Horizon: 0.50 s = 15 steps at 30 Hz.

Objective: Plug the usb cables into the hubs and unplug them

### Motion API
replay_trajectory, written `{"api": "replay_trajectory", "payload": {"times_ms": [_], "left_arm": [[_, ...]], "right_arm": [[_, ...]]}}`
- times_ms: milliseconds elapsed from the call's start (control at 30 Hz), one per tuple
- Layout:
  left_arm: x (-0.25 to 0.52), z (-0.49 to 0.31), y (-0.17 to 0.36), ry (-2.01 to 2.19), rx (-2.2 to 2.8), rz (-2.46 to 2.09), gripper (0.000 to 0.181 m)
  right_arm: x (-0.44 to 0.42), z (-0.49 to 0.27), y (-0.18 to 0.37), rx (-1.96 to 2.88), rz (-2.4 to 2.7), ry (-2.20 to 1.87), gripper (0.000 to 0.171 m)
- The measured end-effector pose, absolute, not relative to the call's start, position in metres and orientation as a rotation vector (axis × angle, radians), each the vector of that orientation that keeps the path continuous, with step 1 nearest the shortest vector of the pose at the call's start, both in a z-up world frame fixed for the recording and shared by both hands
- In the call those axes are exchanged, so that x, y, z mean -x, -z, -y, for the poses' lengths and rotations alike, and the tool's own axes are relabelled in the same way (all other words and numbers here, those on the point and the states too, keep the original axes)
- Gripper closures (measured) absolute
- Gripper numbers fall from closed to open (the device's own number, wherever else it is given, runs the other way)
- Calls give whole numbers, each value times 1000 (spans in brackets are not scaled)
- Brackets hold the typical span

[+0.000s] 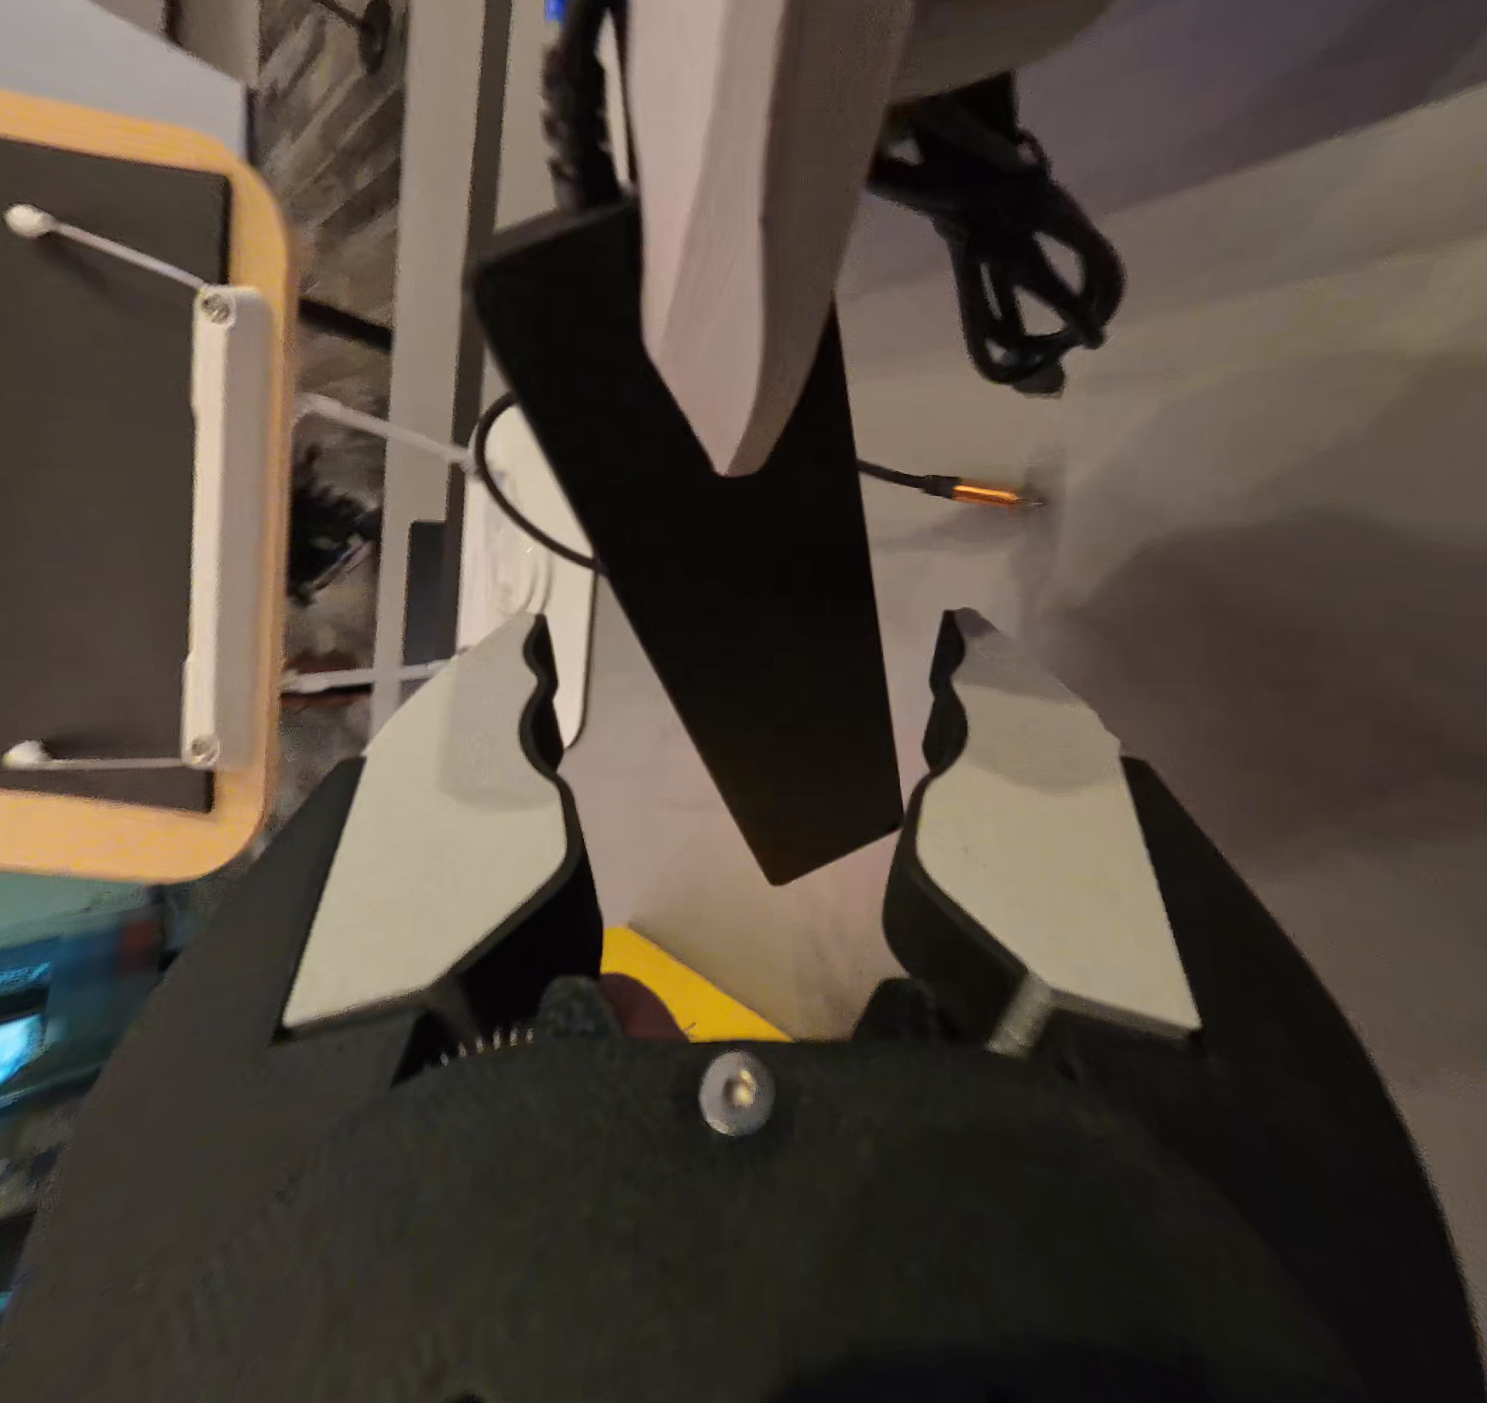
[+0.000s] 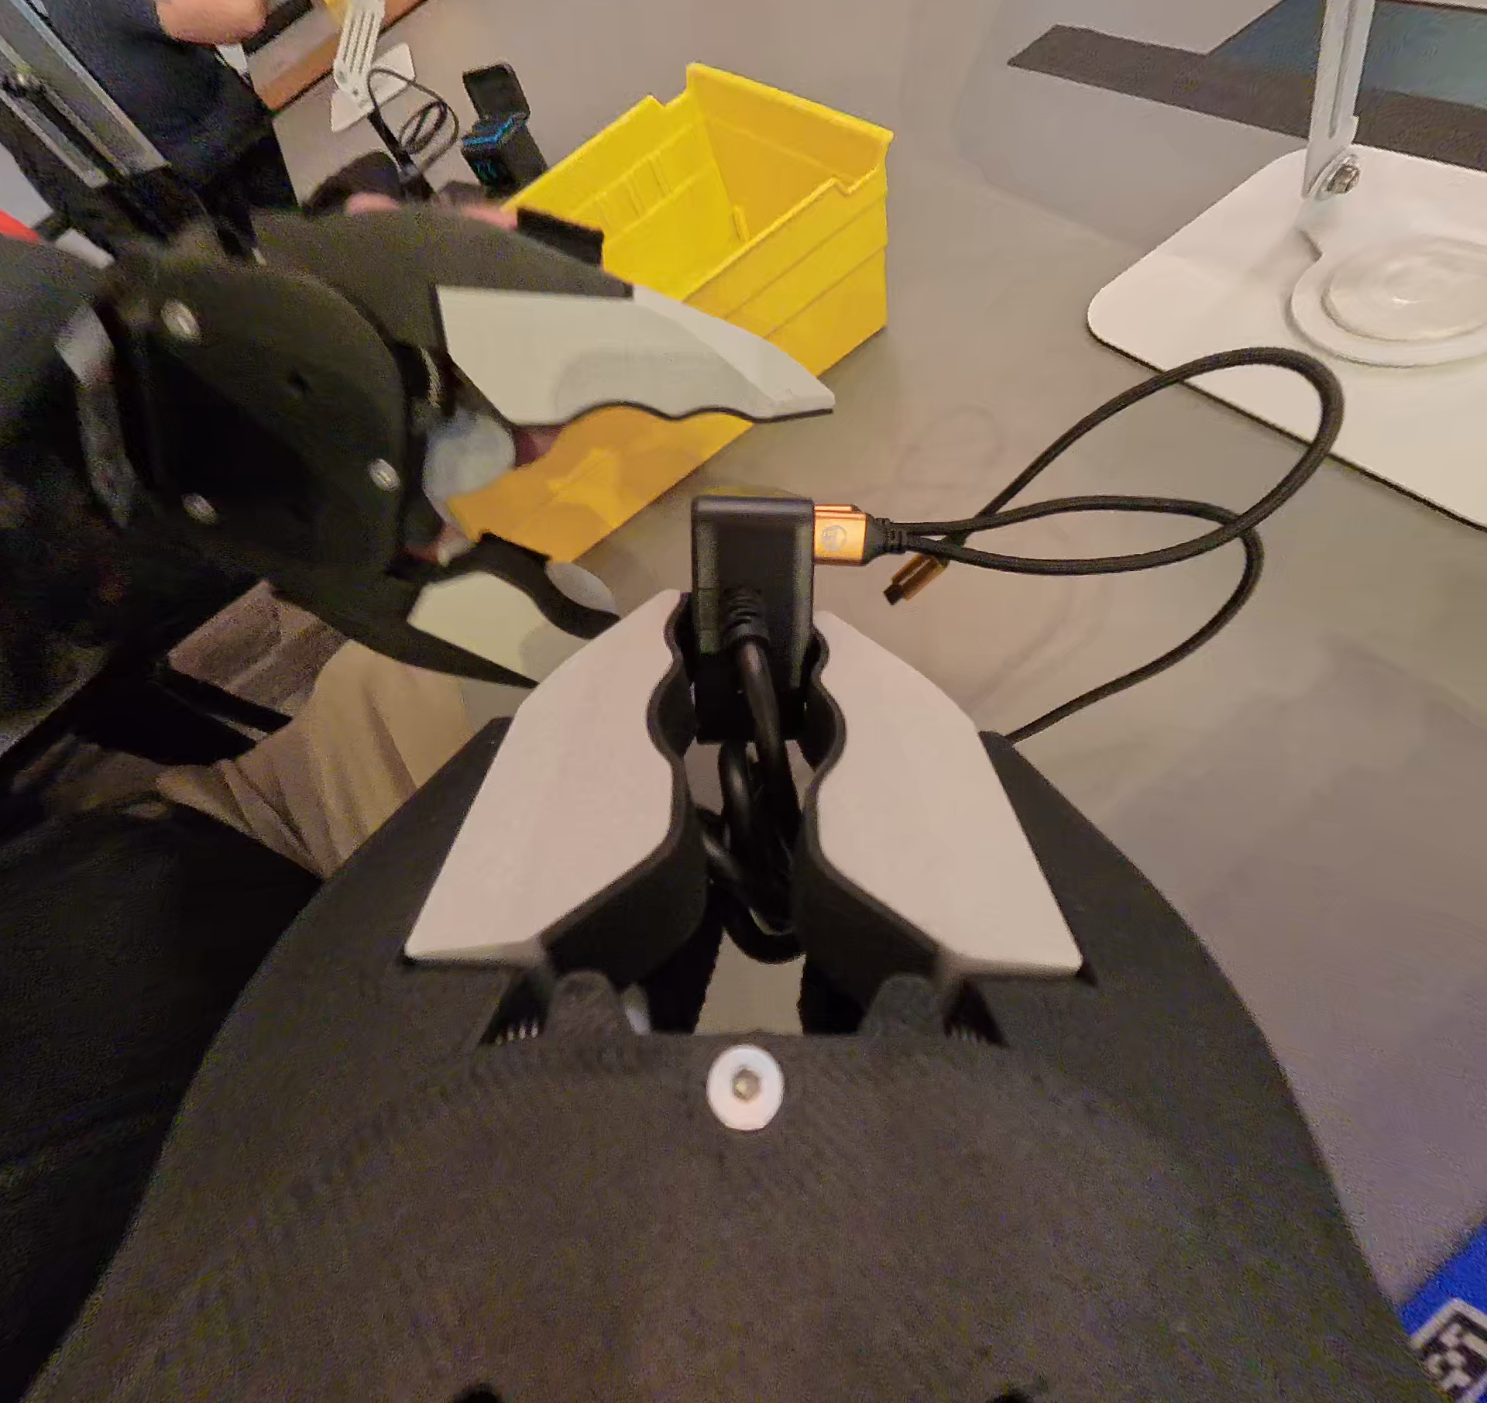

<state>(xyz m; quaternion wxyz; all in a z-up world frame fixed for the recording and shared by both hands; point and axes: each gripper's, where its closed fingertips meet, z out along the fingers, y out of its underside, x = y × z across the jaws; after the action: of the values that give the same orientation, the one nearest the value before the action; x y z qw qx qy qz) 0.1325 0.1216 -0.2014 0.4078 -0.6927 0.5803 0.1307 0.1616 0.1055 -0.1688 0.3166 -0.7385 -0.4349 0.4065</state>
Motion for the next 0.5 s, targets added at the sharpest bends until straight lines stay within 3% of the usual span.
{"api": "replay_trajectory", "payload": {"times_ms": [33,100,200,333,500], "left_arm": [[-130,-125,202,-385,1741,-1431,92],[-131,-128,205,-414,1749,-1364,94],[-121,-137,204,-512,1733,-1262,112],[-117,-141,198,-528,1688,-1189,116],[-111,-141,194,-347,1686,-1123,118]], "right_arm": [[-160,-105,166,1940,1131,-1069,149],[-157,-103,162,1933,1108,-1064,149],[-154,-100,155,1917,1076,-1080,149],[-151,-98,152,1882,1087,-1026,148],[-148,-89,130,1748,1147,-1096,130]]}}
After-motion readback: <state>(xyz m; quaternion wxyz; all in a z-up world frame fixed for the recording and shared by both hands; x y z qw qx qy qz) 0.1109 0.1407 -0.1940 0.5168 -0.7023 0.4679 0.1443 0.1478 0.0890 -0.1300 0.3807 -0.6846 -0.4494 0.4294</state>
